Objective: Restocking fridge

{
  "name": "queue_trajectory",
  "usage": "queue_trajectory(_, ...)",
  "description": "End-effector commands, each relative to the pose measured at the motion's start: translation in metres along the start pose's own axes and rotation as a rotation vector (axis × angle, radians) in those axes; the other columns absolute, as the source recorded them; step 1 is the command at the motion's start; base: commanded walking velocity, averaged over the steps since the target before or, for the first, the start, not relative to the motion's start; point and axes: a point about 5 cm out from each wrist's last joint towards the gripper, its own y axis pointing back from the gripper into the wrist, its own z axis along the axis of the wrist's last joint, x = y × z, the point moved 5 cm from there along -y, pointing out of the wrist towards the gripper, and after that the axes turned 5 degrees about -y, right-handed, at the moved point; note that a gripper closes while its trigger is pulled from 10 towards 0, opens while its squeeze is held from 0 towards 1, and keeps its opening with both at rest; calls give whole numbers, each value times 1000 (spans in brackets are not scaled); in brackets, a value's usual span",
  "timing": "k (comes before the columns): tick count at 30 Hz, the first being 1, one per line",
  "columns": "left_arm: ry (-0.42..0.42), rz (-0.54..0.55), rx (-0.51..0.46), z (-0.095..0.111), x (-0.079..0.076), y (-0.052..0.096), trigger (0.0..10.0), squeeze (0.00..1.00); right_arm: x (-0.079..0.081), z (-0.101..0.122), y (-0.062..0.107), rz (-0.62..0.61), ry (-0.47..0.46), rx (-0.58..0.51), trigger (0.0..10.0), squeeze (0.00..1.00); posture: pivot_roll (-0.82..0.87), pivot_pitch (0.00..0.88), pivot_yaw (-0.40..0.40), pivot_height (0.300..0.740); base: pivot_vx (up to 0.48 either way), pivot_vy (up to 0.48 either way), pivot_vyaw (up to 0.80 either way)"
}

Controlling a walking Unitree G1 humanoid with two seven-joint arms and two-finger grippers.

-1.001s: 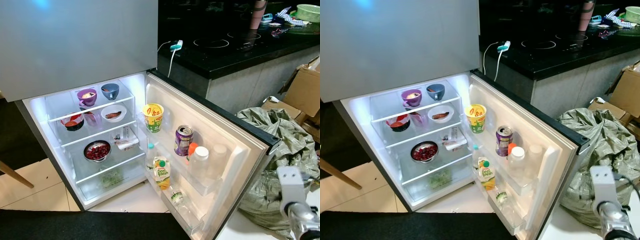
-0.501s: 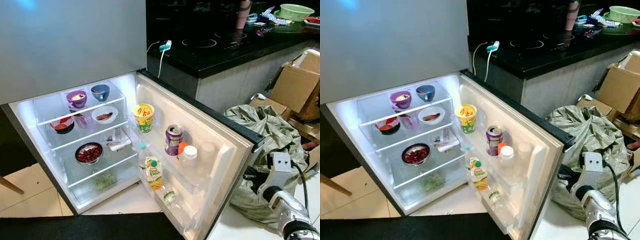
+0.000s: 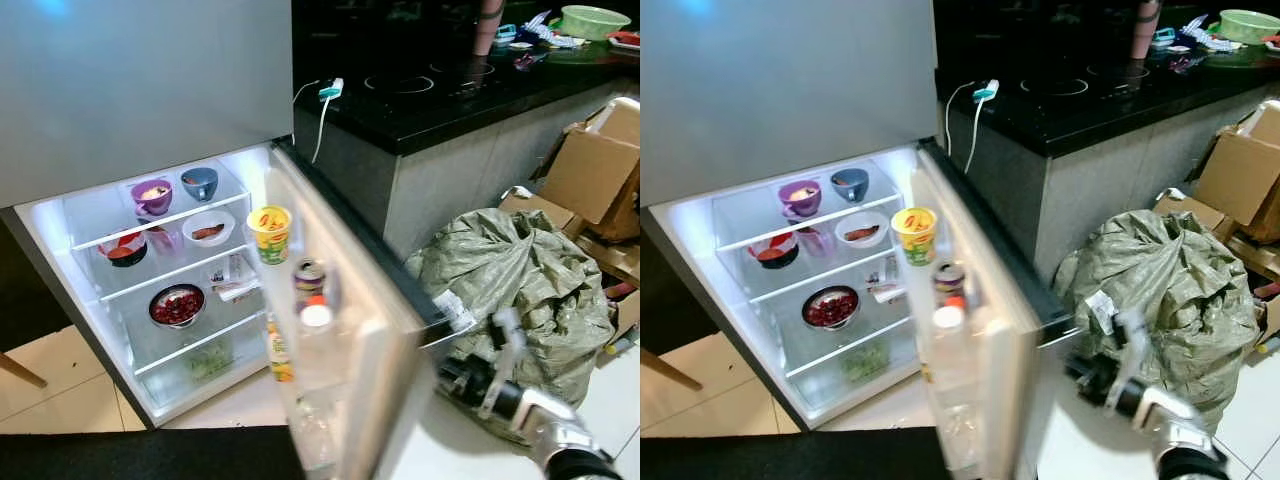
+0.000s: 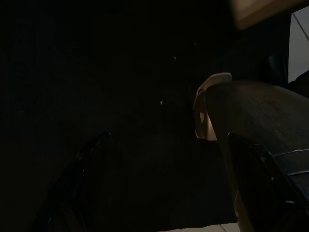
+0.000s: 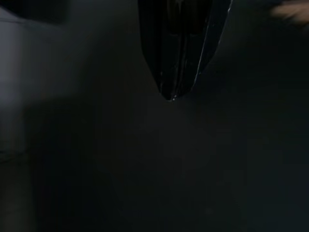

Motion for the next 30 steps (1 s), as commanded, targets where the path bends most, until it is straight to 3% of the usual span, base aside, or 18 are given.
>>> queue_trajectory(1, 2, -41, 45, -13, -13, 0, 10000, 0, 6, 4, -3, 49, 7, 2, 10000, 0, -52, 4, 2, 740, 0, 0, 0)
queue_trajectory(3, 2, -42, 47, -14, -14, 0, 10000, 0, 32, 1, -17, 200, 4, 29, 10000, 0, -54, 6, 3, 740, 0, 0, 0)
queue_trajectory(4, 2, -42, 47, -14, -14, 0, 10000, 0, 32, 1, -17, 200, 4, 29, 10000, 0, -54, 6, 3, 740, 0, 0, 0)
queue_trajectory(6, 3, -42, 46, -14, -14, 0, 10000, 0, 27, 4, -22, 161, 45, 13, 10000, 0, -52, 6, 2, 740, 0, 0, 0)
queue_trajectory(10, 5, -42, 44, -13, -14, 0, 10000, 0, -2, 8, -20, -43, 84, -8, 10000, 0, -52, 6, 3, 740, 0, 0, 0)
queue_trajectory(13, 5, -43, 43, -13, -14, 0, 10000, 0, -22, 2, -15, -217, 123, 32, 10000, 0, -56, 7, -1, 740, 0, 0, 0)
queue_trajectory(14, 6, -43, 42, -13, -15, 0, 10000, 0, -33, -7, -11, -330, 162, 96, 10000, 0, -56, 7, -1, 740, 0, 0, 0)
queue_trajectory(16, 6, -45, 42, -13, -15, -1, 10000, 0, -42, -18, -5, -420, 139, 127, 10000, 0, -56, 7, -1, 740, 0, 0, 0)
queue_trajectory(22, 8, -49, 38, -11, -17, -1, 10000, 0, -44, -44, 2, -484, 99, 177, 10000, 0, -51, 5, -4, 740, 0, 0, 0)
queue_trajectory(30, 5, -47, 39, -11, -16, -1, 10000, 0, -53, -68, 14, -603, 65, 241, 10000, 0, -51, 6, 0, 740, 0, 0, 780)
